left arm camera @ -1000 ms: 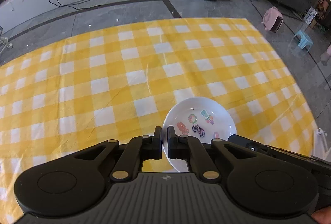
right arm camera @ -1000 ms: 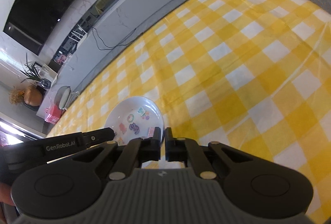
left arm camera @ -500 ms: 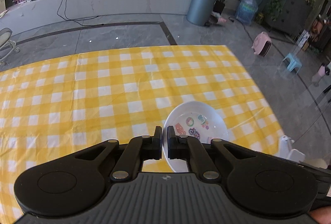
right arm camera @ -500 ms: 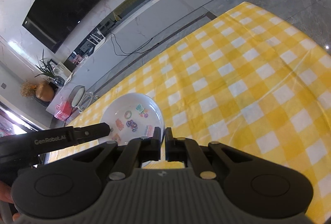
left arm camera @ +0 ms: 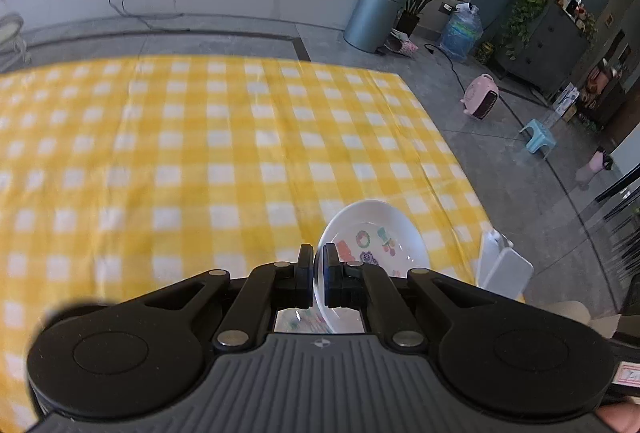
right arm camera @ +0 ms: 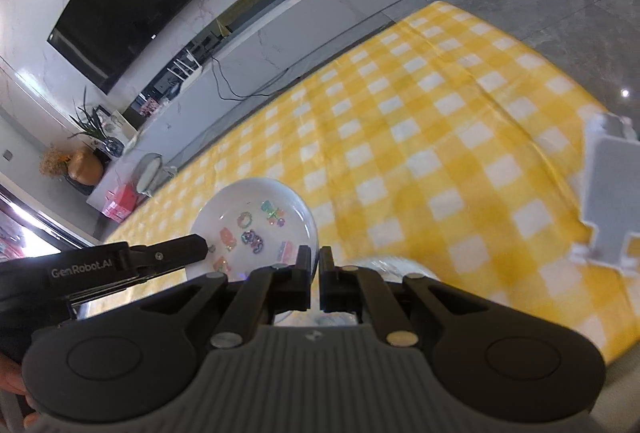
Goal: Organize plates and bowls
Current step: 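Lift the sticker plate with both tools and carry it over the glass plate, then lower the sticker plate onto the glass plate and open both tools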
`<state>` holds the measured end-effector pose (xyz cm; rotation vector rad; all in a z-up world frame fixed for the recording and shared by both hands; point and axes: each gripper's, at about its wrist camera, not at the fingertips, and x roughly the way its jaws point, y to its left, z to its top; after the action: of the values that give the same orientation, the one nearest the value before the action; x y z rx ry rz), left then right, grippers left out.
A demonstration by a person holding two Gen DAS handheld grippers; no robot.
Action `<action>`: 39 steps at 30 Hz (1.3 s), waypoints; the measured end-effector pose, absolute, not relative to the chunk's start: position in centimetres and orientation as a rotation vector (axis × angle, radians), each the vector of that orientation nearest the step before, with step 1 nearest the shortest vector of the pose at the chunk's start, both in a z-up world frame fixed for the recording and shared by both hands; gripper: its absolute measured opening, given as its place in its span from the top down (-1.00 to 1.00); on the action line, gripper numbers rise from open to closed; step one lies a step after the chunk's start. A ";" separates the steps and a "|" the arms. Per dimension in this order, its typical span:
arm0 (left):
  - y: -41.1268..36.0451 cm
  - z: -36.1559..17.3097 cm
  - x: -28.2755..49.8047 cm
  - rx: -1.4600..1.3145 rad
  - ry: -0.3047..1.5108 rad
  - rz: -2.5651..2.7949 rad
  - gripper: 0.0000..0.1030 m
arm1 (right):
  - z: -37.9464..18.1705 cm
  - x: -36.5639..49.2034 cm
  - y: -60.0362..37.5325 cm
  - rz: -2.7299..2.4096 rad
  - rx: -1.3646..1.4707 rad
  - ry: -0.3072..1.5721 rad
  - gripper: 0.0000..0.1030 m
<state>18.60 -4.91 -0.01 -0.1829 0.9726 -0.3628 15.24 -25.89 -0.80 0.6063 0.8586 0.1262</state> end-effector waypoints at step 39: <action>-8.2 -9.2 16.1 -0.141 1.119 -0.295 0.92 | -7.1 13.3 -26.5 -0.031 0.535 1.075 0.99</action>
<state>16.11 -8.22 -9.16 -0.1415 1.1193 -0.2950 13.25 -26.54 -7.07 0.5350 1.0752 -0.0313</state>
